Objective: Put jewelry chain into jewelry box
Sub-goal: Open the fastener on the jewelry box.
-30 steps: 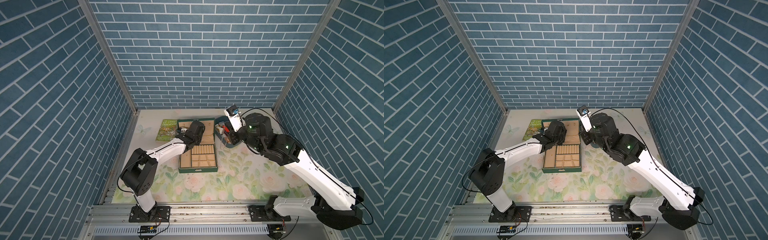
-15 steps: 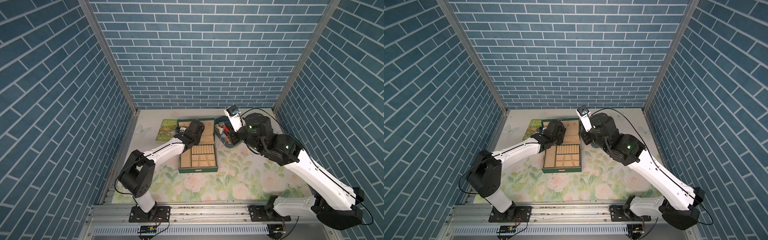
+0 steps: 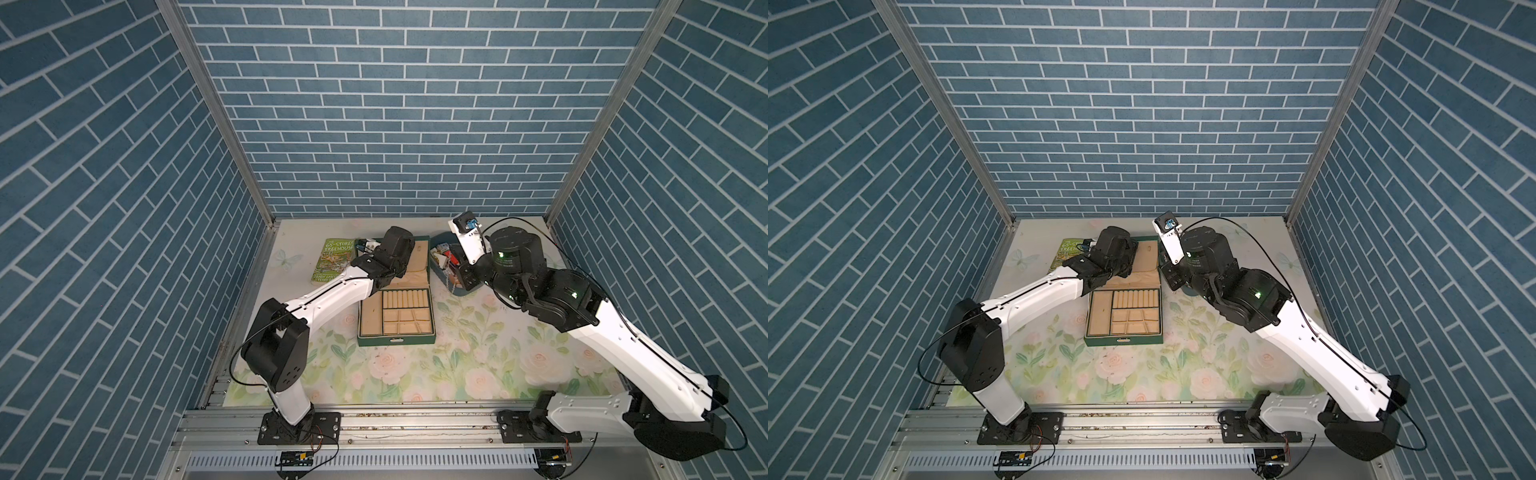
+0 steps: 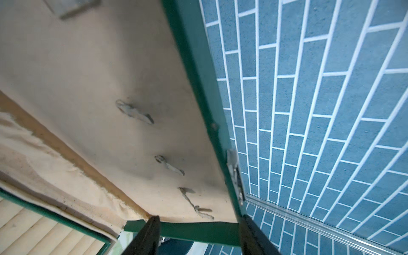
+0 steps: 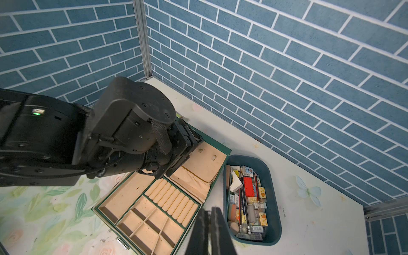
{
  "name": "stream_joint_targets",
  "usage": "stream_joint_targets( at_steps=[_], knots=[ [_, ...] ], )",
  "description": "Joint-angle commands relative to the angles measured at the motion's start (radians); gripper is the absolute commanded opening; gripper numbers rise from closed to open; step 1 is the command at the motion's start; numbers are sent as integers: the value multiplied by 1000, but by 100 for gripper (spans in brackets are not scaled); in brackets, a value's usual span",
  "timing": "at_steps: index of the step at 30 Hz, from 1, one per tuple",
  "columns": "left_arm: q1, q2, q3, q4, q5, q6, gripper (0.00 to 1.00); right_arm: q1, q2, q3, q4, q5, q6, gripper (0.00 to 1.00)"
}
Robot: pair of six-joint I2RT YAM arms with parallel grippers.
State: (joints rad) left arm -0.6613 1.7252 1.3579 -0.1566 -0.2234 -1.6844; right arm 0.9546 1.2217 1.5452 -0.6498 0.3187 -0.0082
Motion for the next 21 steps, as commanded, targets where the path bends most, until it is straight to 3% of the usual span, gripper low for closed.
stream_joint_targets(
  at_steps=[1,10,21],
  knots=[
    [-6,26,16,-46,-1,20,60,2,-27,-12,24,17,-12,0],
    [-19,44,29,-65,-19,22,55,2,-43,-23,23,22,-13,0],
    [-28,-88,-44,-64,-75,22,56,2,-56,-35,34,19,-16,0]
  ],
)
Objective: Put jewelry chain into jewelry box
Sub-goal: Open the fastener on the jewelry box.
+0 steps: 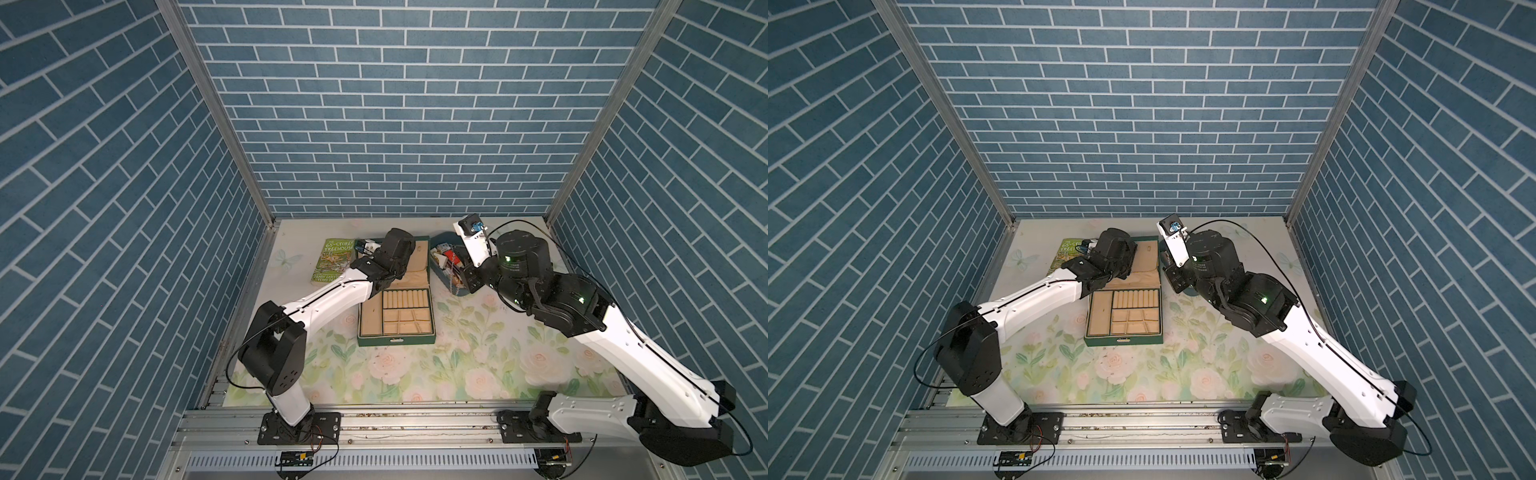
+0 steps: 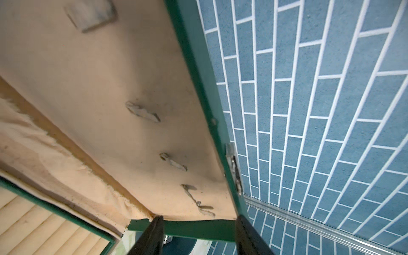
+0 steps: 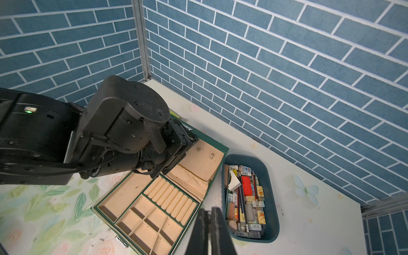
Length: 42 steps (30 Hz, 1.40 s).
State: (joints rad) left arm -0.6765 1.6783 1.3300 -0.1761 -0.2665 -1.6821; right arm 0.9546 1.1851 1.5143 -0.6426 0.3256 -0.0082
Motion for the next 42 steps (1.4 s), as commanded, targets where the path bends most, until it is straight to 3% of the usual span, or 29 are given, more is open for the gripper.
stream_joint_targets(
  at_steps=[1,9,20,42],
  knots=[
    [-15,-48,-17,-47,-34,20,56,1,-20,-4,26,10,-16,0],
    [-28,-42,-32,-35,-21,18,57,1,-25,-6,21,10,-10,0],
    [-47,91,77,-85,-35,17,58,1,-28,-8,19,19,-14,0],
    [-14,164,123,-84,-24,10,56,2,-56,-39,23,37,-21,0]
  ],
)
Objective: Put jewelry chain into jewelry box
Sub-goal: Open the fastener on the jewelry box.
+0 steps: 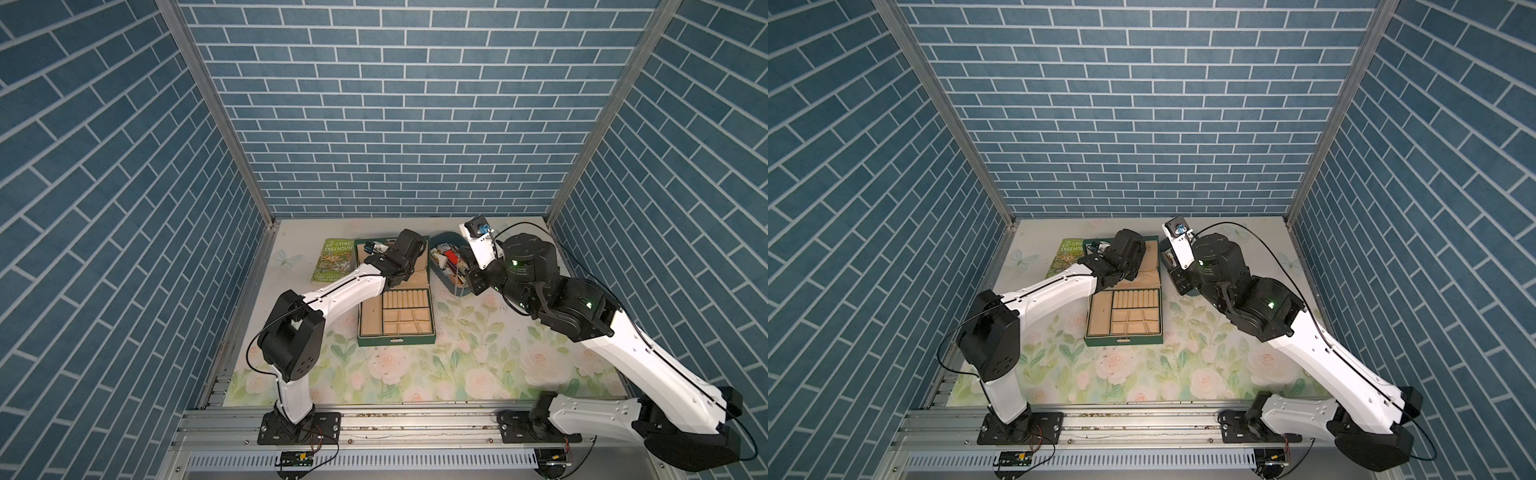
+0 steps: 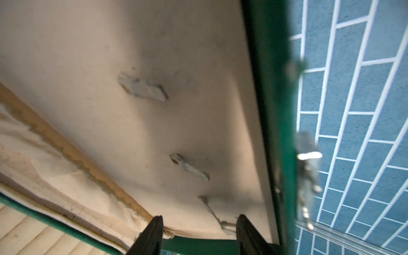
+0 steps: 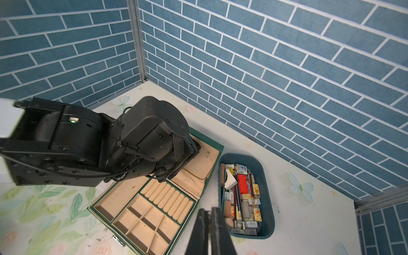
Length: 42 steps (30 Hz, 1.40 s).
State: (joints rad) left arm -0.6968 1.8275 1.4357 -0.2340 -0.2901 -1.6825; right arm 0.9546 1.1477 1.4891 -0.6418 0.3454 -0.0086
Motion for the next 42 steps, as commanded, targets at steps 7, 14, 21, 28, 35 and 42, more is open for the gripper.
stream_joint_targets(
  at_steps=[7,14,21,28,35,42],
  knots=[
    [13,-1,-13,-23,-7,-2,51,1,-19,-14,22,18,-22,0],
    [29,-37,-63,-11,-13,-13,47,1,-16,-11,22,17,-21,0],
    [34,-42,-81,-5,-3,-13,44,0,-10,-8,22,15,-18,0],
    [38,-55,-107,7,2,-13,37,0,-9,-11,25,15,-17,0],
    [40,-68,-146,21,5,-21,36,1,-9,-12,22,14,-16,0],
    [42,-65,-165,29,15,-24,36,1,-9,-12,21,14,-14,0]
  ],
)
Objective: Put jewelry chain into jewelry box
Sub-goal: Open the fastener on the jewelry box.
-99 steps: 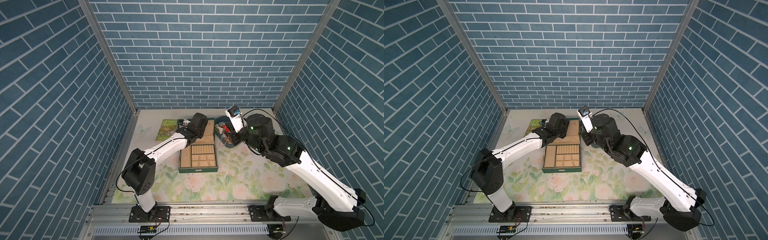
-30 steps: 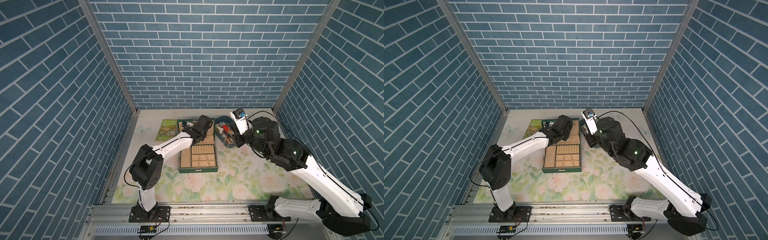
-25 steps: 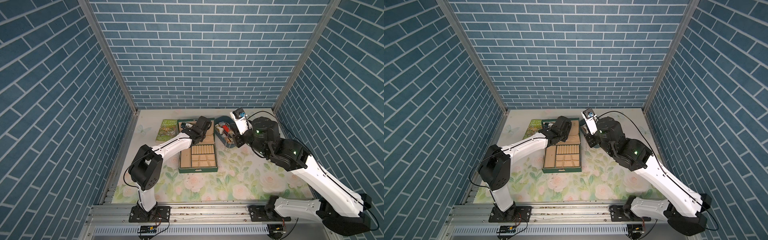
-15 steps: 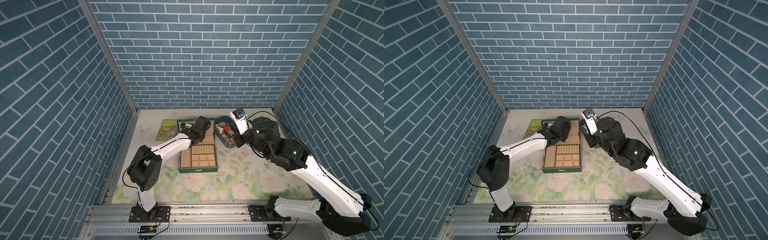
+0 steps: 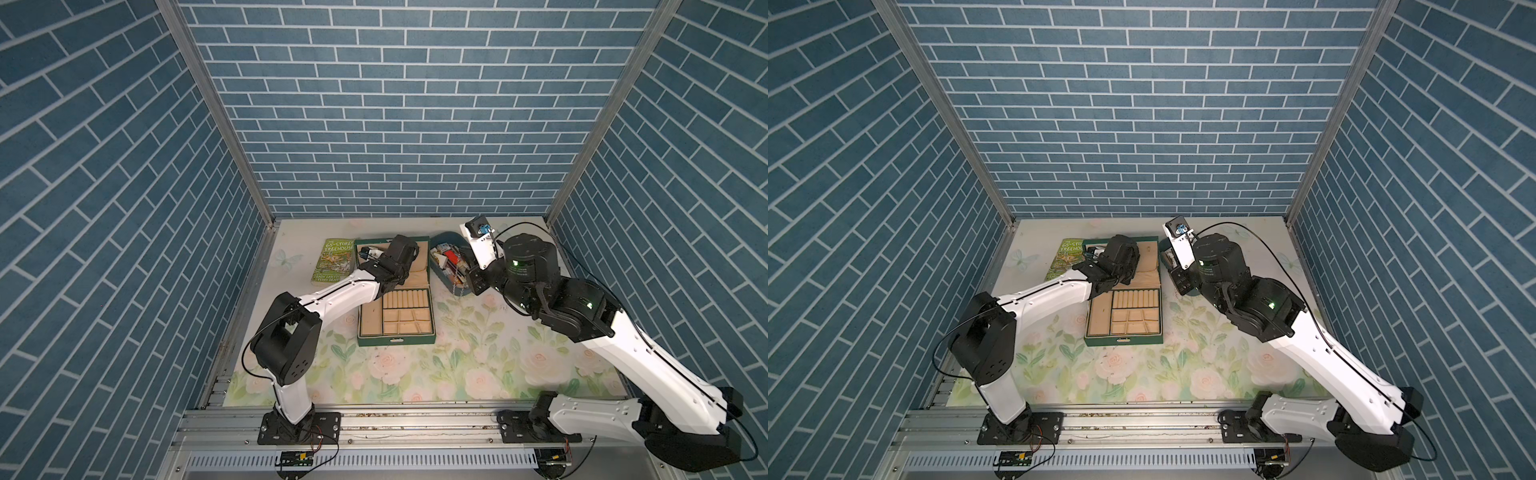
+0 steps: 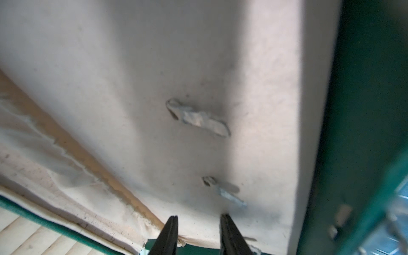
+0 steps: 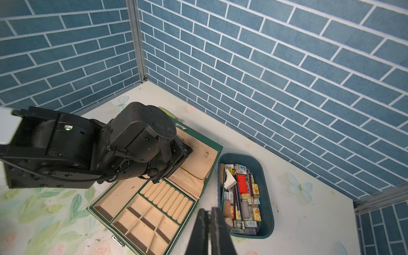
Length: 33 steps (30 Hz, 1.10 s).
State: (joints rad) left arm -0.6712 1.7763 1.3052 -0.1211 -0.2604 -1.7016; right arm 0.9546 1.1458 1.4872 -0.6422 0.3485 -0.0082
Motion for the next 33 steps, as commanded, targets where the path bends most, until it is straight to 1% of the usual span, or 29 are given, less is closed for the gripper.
stream_joint_targets(
  at_steps=[1,6,8,12,14,21,26,28,30,33],
  knots=[
    [16,-13,-35,-84,-13,-6,36,0,-6,-10,22,11,-15,0],
    [15,-12,-27,-88,-8,-3,38,0,-6,-5,19,12,-13,0],
    [15,-19,-12,-97,-17,5,41,0,-5,0,15,11,-12,0],
    [16,-41,29,-117,-35,31,51,0,-4,9,12,12,-8,0],
    [15,-50,54,-123,-39,46,53,1,-4,11,9,11,-4,0],
    [7,-102,107,-162,-41,84,55,0,3,24,7,5,8,0],
    [5,-211,71,-196,-64,134,55,0,9,35,4,-3,11,0],
    [4,-274,36,-199,-86,172,57,1,13,44,-2,-9,11,0],
    [3,-328,4,-194,-100,241,58,0,17,50,-5,-12,11,0],
    [-1,-430,-81,-78,-74,441,59,0,20,52,-4,-26,9,0]
  ],
)
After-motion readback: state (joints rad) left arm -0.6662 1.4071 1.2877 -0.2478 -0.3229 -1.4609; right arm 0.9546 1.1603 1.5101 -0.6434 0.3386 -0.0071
